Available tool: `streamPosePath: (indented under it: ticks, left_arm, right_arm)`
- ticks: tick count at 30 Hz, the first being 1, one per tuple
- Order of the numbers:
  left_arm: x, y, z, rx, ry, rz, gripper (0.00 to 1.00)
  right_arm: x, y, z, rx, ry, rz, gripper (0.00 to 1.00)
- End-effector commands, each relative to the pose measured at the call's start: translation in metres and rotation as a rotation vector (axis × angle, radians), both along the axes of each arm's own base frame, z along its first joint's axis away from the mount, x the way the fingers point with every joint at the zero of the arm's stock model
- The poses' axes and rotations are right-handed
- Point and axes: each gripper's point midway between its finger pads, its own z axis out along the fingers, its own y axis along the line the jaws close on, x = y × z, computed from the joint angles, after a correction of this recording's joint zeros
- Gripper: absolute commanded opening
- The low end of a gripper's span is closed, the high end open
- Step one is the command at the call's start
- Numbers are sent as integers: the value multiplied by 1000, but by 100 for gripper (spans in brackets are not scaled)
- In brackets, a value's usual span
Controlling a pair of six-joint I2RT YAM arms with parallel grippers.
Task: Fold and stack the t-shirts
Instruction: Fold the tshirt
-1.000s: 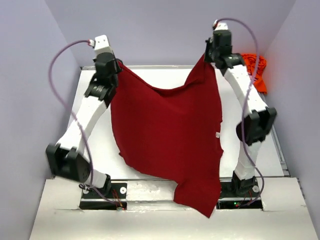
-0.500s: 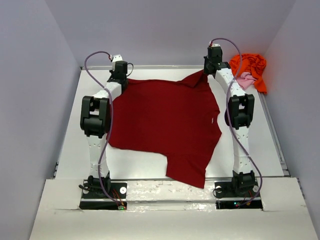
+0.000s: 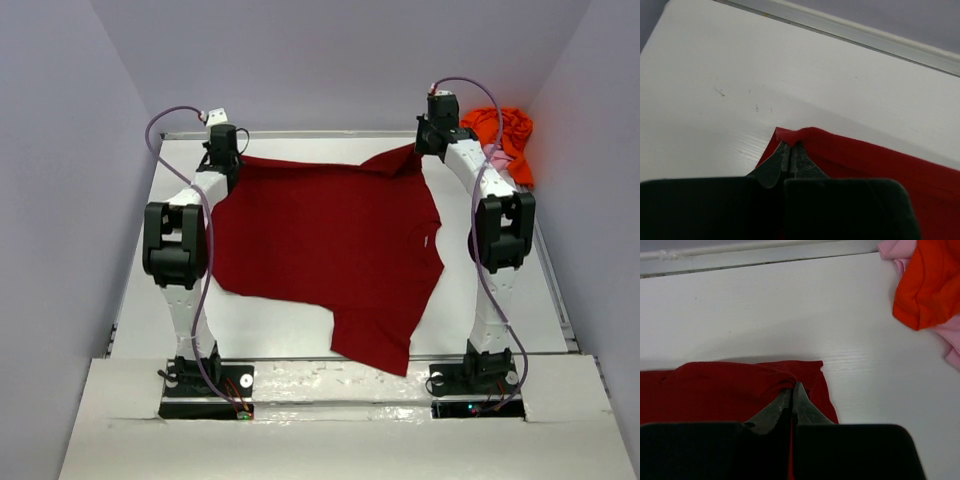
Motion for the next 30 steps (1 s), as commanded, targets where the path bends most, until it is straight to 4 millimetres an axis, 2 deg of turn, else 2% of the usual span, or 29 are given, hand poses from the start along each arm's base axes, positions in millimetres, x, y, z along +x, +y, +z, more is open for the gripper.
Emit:
streamPosePath:
  ticks: [1,2,3,4,5,6,7,8,9,10,11,12,14,15,18,22,30]
  left_arm:
    - [-7,10,81,-23,-204,21,0]
    - [-10,11,85,-28,-215,27,0]
    - [-16,11,90,-27,-227,25,0]
    - [-19,12,91,-26,-227,28,0]
    - [-22,14,95,-18,-237,31,0]
    - [-27,15,91,-12,-229,35,0]
    - [-30,16,99,-11,-246,35,0]
    - [-31,16,99,-10,-249,31,0]
    - [-31,15,98,-15,-244,28,0]
    - [-31,14,96,-19,-234,23,0]
    - [-31,12,93,-22,-226,18,0]
    - [-30,10,88,-28,-218,11,0]
    - [-31,7,82,-29,-206,7,0]
    - [-33,6,74,-32,-194,7,0]
    - [-33,6,55,-28,-148,8,0]
    - [-35,9,35,-12,-98,24,0]
    - [-42,15,0,8,18,58,0]
  right_arm:
    - [-23,2,68,59,-123,-8,0]
    - [-32,1,57,56,-95,-11,0]
    - [-40,4,71,60,-114,-7,0]
    - [-44,3,71,54,-110,-7,0]
    - [-53,-1,60,43,-83,-20,0]
    - [-61,-3,70,44,-97,-25,0]
    - [-67,-3,70,52,-93,-31,0]
    - [-77,-4,57,54,-61,-34,0]
    - [-84,-3,63,69,-70,-33,0]
    - [-89,3,60,79,-60,-18,0]
    - [-94,4,57,83,-52,-15,0]
    - [-101,3,45,80,-22,-17,0]
    - [-111,7,42,86,-12,-6,0]
    - [-119,5,31,84,15,-11,0]
    - [-132,9,29,105,18,-12,0]
    - [-153,3,5,91,75,-35,0]
    - [-181,-8,-19,70,129,-78,0]
